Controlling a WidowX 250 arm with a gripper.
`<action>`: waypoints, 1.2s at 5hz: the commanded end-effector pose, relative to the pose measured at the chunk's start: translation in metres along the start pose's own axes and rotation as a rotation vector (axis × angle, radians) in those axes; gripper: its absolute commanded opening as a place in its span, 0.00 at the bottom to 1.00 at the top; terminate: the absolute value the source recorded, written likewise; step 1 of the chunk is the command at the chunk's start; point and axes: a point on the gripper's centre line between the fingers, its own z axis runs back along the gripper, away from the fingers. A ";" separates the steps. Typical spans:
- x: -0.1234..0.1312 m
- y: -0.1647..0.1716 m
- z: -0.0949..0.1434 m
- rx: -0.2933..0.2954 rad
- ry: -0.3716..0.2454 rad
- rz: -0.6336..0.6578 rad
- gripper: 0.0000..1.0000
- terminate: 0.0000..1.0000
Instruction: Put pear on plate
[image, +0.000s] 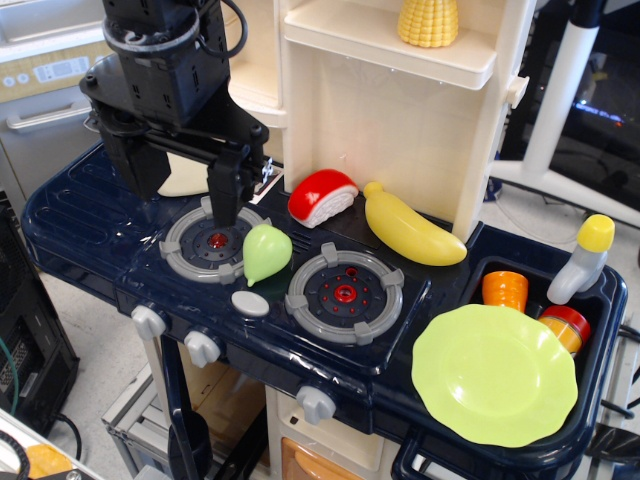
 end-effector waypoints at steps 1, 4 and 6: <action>0.000 0.000 0.000 0.000 0.000 0.000 1.00 0.00; 0.028 -0.005 -0.060 -0.079 -0.088 -0.075 1.00 0.00; 0.042 -0.008 -0.090 -0.122 -0.142 -0.101 1.00 0.00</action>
